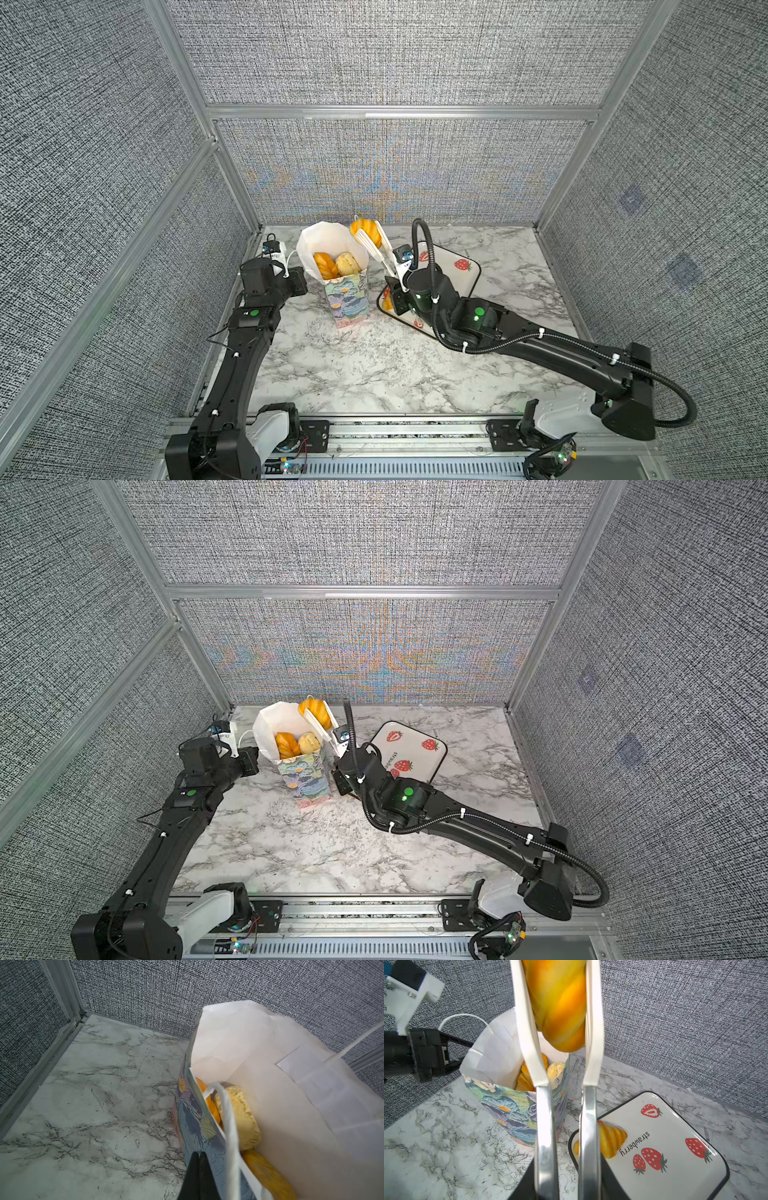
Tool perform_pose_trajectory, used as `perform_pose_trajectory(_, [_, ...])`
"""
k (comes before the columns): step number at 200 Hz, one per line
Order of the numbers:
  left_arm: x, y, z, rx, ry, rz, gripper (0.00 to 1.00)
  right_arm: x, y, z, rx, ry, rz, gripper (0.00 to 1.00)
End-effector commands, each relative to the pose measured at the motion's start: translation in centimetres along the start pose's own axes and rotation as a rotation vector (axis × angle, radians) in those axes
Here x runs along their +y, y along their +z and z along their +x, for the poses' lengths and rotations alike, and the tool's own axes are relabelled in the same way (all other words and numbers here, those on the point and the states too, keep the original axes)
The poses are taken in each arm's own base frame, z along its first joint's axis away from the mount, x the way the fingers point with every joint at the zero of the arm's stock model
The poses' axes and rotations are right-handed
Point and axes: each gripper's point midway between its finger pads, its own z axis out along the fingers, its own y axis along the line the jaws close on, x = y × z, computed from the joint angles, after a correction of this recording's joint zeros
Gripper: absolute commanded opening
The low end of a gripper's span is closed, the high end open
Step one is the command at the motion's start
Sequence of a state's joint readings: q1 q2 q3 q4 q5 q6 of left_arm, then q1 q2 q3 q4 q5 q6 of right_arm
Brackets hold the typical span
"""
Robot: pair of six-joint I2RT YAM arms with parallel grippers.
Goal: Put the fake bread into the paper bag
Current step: 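Lift the striped croissant with the right-held tongs and carry it to the bag, then lower the croissant into the bag opening and open the tongs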
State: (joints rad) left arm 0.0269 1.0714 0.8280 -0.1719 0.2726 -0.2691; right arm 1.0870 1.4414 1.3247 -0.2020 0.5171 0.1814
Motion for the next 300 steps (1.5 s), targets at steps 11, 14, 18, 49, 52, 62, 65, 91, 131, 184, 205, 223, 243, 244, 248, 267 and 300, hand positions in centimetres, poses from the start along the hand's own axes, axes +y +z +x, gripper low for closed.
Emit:
perform_pose_trajectory(11, [-0.3, 0.0, -0.2, -0.009, 0.013, 0.016, 0.0, 1.1, 0.5, -1.8, -0.061, 0.003, -0.006, 0.32])
perform_pose_trajectory(14, [-0.3, 0.0, -0.2, -0.009, 0.013, 0.015, 0.0, 1.3, 0.6, -1.7, -0.059, 0.001, -0.01, 0.32])
perform_pose_trajectory(18, [-0.2, 0.0, -0.2, -0.009, 0.012, 0.014, 0.0, 1.5, 0.7, -1.7, -0.057, 0.0, -0.013, 0.32])
perform_pose_trajectory(49, [-0.3, 0.0, -0.2, -0.008, 0.012, 0.016, 0.0, 3.1, 1.4, -1.5, -0.041, -0.019, -0.042, 0.32])
perform_pose_trajectory(52, [-0.3, 0.0, -0.3, -0.009, 0.012, 0.016, 0.0, 3.3, 1.6, -1.5, -0.037, -0.021, -0.043, 0.32])
perform_pose_trajectory(62, [-0.3, 0.0, -0.2, -0.009, 0.013, 0.016, 0.0, 3.6, 1.9, -1.3, -0.026, -0.026, -0.044, 0.32])
perform_pose_trajectory(65, [-0.3, 0.0, -0.2, -0.009, 0.013, 0.016, 0.0, 3.8, 2.0, -1.2, -0.022, -0.031, -0.045, 0.32])
perform_pose_trajectory(91, [-0.3, -0.1, -0.2, -0.01, 0.013, 0.014, 0.0, 4.7, 3.0, -0.7, 0.009, -0.052, -0.047, 0.32])
perform_pose_trajectory(131, [-0.2, -0.2, -0.3, -0.013, 0.012, 0.013, 0.0, 5.7, 4.1, 0.1, 0.053, -0.072, -0.061, 0.33])
perform_pose_trajectory(184, [-0.3, -0.2, -0.3, -0.014, 0.013, 0.015, 0.0, 5.9, 5.1, 1.2, 0.099, -0.089, -0.045, 0.35])
perform_pose_trajectory(205, [-0.3, -0.2, -0.3, -0.014, 0.011, 0.019, 0.0, 5.7, 5.3, 1.4, 0.107, -0.092, -0.033, 0.38])
perform_pose_trajectory(223, [-0.3, -0.2, -0.4, -0.015, 0.012, 0.019, 0.0, 5.5, 5.4, 1.6, 0.118, -0.094, -0.022, 0.4])
perform_pose_trajectory(243, [-0.4, -0.2, -0.3, -0.015, 0.012, 0.02, 0.0, 5.5, 5.4, 1.6, 0.12, -0.097, -0.022, 0.42])
perform_pose_trajectory(244, [-0.3, -0.2, -0.3, -0.013, 0.011, 0.019, 0.0, 5.5, 5.5, 1.7, 0.121, -0.097, -0.021, 0.42])
perform_pose_trajectory(248, [-0.3, -0.1, -0.3, -0.012, 0.011, 0.018, 0.0, 5.4, 5.4, 1.6, 0.119, -0.095, -0.02, 0.43])
perform_pose_trajectory(267, [-0.4, -0.1, -0.4, -0.014, 0.011, 0.02, 0.0, 5.3, 5.5, 1.7, 0.123, -0.1, -0.018, 0.45])
perform_pose_trajectory(300, [-0.3, -0.1, -0.4, -0.013, 0.009, 0.02, 0.0, 5.2, 5.6, 1.7, 0.126, -0.097, -0.015, 0.49])
